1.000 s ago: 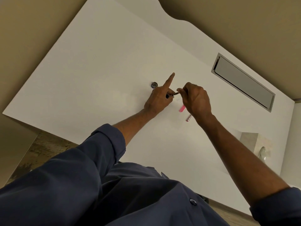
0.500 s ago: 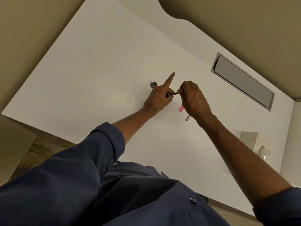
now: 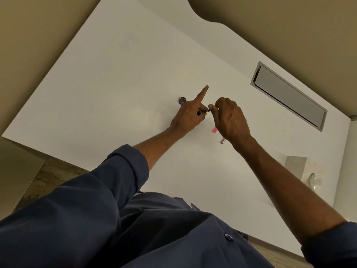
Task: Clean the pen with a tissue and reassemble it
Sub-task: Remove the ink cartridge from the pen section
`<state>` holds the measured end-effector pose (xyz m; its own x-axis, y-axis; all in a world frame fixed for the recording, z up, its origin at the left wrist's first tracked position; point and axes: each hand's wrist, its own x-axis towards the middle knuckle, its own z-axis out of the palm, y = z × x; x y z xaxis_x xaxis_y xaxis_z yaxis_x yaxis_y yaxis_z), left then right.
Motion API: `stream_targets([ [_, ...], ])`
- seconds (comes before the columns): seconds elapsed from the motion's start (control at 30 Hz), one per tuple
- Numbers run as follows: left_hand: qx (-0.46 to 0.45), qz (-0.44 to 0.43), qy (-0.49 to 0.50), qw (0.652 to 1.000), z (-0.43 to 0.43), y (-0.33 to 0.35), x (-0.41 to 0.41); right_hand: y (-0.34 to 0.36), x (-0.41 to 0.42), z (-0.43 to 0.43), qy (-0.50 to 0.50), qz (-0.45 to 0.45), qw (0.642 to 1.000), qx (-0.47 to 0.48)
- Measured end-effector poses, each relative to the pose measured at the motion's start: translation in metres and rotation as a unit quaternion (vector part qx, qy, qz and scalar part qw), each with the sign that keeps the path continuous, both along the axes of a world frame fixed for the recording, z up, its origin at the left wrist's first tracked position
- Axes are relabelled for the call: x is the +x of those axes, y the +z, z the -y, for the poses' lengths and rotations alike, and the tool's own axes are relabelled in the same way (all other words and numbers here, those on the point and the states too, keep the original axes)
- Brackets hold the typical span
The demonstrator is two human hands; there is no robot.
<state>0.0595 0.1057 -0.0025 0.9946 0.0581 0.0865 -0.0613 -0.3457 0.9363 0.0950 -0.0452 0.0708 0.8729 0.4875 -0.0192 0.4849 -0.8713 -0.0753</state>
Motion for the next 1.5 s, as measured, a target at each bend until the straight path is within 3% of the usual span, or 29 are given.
stream_targets([
  [0.37,-0.013,-0.008,-0.009,1.0,0.003,-0.001,0.002,-0.001,0.001,0.003,0.011,0.039,0.998,-0.057],
  [0.7,-0.008,-0.01,-0.015,1.0,0.003,-0.004,0.001,-0.002,0.0,0.003,-0.014,0.02,0.998,-0.052],
  [0.8,-0.009,-0.005,-0.011,1.0,0.002,-0.005,0.002,-0.003,-0.004,0.002,-0.033,-0.016,0.999,-0.018],
  [1.0,-0.001,-0.015,-0.014,1.0,0.003,-0.004,0.003,0.005,-0.018,0.004,-0.061,-0.065,0.983,0.161],
  [1.5,0.003,-0.038,-0.026,0.999,0.003,-0.001,-0.003,-0.004,-0.02,0.004,-0.119,-0.1,0.97,0.187],
])
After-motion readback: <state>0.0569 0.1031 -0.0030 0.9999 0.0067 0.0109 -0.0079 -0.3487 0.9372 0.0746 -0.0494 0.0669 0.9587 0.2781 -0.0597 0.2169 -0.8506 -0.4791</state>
